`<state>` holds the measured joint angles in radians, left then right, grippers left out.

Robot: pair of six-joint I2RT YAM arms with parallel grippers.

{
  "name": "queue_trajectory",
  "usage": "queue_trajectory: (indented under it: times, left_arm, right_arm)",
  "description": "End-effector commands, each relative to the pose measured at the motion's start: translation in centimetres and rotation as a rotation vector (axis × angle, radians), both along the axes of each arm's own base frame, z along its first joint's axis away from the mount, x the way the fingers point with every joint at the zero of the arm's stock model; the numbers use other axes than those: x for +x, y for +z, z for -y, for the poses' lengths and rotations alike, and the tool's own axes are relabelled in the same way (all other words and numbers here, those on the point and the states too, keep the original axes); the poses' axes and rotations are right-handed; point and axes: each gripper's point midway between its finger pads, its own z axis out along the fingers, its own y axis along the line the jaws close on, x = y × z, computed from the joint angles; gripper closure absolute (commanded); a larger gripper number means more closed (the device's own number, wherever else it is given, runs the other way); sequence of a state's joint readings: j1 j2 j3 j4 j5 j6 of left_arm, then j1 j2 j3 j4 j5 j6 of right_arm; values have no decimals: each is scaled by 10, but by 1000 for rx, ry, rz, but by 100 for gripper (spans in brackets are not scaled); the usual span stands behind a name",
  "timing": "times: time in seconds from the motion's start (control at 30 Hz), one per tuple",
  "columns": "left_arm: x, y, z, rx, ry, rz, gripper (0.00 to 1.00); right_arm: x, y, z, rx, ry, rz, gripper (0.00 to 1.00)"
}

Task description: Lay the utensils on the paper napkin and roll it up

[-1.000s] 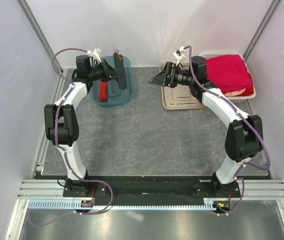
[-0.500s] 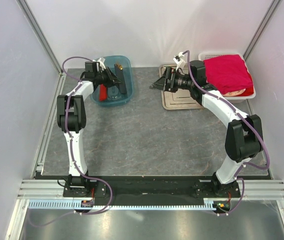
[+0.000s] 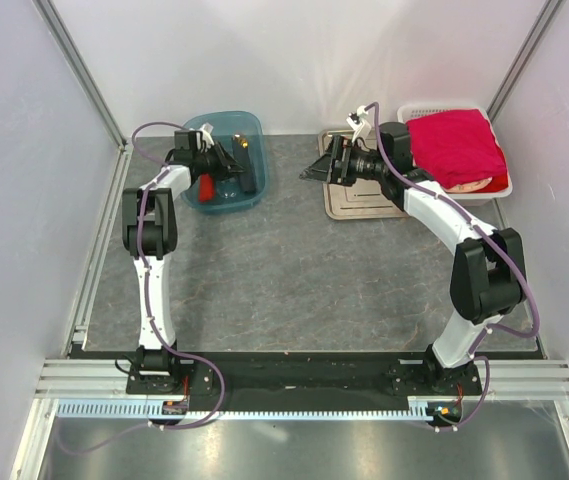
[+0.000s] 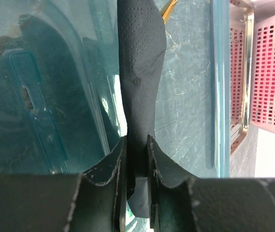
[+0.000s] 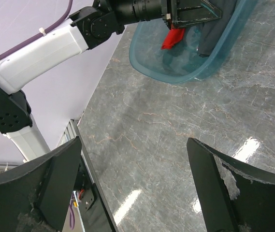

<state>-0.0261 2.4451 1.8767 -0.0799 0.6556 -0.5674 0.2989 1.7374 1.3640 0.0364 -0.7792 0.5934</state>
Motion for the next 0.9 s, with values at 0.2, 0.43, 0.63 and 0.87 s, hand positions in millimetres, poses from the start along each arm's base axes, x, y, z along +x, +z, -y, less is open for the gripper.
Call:
queue_trajectory:
  times: [0.2,0.43,0.63,0.87]
  left_arm:
    - [13,5,7,-78,-38,21,98]
    - [13,-7,3,-55,-18,-5,94]
    - [16,-12,-3,-4,2,-11,77]
    - [20,-10,-13,67,24,-8,64]
  right_arm:
    - [3,-12,0,-7,6,-5,2]
    - [4,-13,-1,-3,4,-9,2]
    - [4,-13,-1,-1,3,-11,2]
    - [5,-12,-2,9,4,-16,2]
